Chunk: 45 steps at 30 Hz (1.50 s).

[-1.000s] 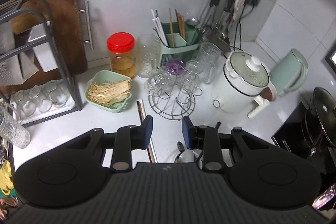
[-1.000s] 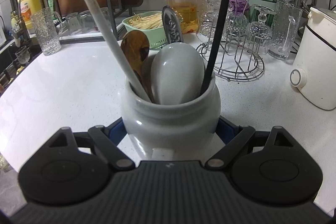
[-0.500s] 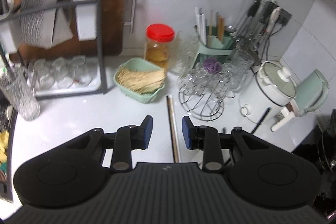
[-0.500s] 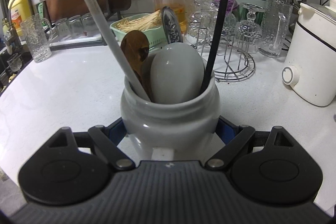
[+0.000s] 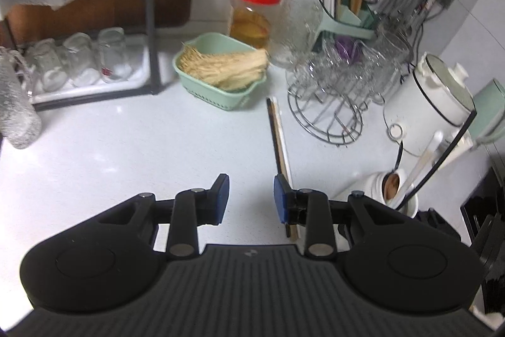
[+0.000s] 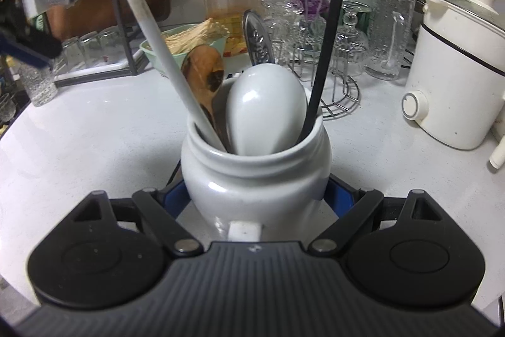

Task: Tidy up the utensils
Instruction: 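Move the open left tool back to the remaining chopsticks, then close the left tool on another black chopstick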

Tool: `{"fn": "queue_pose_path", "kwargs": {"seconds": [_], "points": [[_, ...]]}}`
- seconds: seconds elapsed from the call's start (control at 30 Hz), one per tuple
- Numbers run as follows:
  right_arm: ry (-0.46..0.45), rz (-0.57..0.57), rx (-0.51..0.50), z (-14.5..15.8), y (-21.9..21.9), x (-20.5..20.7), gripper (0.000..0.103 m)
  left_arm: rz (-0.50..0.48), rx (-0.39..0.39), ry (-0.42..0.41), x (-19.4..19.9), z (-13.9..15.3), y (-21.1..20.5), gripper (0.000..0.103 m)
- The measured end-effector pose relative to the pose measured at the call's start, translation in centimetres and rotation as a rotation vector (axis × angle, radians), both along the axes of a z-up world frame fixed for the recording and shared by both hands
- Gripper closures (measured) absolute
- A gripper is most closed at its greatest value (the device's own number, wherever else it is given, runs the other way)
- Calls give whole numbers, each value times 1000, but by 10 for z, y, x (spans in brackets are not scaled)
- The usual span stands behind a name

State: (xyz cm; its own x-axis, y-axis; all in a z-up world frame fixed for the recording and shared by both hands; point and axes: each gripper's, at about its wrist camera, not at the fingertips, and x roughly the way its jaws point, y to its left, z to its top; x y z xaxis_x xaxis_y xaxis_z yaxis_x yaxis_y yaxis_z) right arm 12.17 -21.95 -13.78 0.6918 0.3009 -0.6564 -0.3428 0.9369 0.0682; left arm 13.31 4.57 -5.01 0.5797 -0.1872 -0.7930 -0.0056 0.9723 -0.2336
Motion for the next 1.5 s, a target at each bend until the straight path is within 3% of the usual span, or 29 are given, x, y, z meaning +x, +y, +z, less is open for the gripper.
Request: {"fn": "queue_pose_path", "kwargs": {"seconds": [0.13, 0.8, 0.97, 1.17, 1.5], "points": [[-3, -35, -1, 0, 3, -2, 12, -37, -17, -11, 2, -16, -2, 64], [27, -142, 1, 1, 7, -3, 12, -166, -80, 84, 41, -92, -32, 64], [49, -147, -7, 3, 8, 1, 12, -201, -54, 104, 53, -112, -44, 64], [61, -163, -8, 4, 8, 4, 12, -259, 32, 116, 59, -133, -60, 64], [62, -147, -32, 4, 10, 5, 12, -306, 141, 87, 58, -133, -72, 64]]}}
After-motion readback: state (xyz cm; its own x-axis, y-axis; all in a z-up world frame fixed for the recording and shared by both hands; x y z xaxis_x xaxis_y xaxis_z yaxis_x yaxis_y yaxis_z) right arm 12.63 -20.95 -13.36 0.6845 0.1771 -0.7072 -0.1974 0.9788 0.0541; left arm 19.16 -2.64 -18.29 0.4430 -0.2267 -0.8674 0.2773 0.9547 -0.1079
